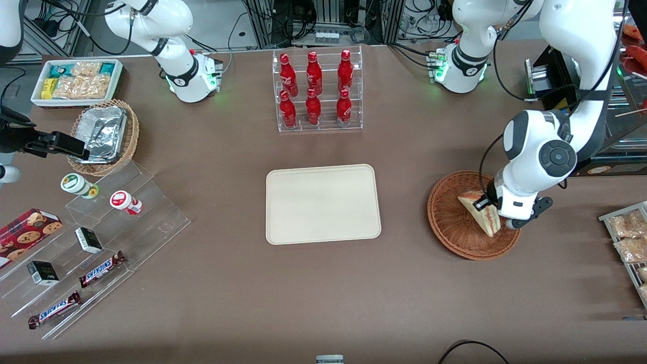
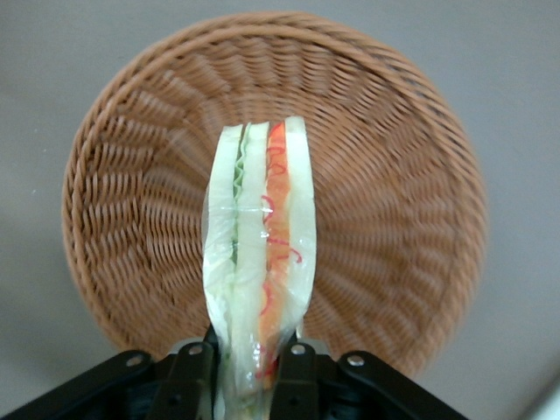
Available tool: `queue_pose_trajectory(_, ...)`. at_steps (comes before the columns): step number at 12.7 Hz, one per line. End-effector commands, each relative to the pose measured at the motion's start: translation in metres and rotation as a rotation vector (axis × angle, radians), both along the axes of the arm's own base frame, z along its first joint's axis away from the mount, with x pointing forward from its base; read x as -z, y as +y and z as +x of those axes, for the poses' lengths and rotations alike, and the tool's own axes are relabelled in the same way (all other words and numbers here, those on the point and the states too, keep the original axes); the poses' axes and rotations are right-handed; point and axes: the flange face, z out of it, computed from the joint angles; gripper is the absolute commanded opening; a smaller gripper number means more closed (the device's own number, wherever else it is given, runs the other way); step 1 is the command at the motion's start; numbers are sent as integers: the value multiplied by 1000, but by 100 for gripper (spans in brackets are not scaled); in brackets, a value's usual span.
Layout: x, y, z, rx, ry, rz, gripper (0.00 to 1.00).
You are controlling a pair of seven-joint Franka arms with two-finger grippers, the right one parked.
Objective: Place sandwich from basket to tray
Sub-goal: 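Lift the sandwich and carry it with the left gripper over the cream tray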
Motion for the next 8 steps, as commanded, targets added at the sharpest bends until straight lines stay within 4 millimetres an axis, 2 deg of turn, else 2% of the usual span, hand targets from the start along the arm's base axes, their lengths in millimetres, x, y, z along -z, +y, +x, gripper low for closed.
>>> queue_pose_trajectory(1,-31,-68,7,147,20,15,0)
queue_pose_trajectory(4,-30,-152,-7,294,27,-5,0)
queue_pose_trajectory(6,-20,-198,-14,360,47,-15,0)
queue_pose_trajectory(8,-10,-254,-20,411,65,-41,0)
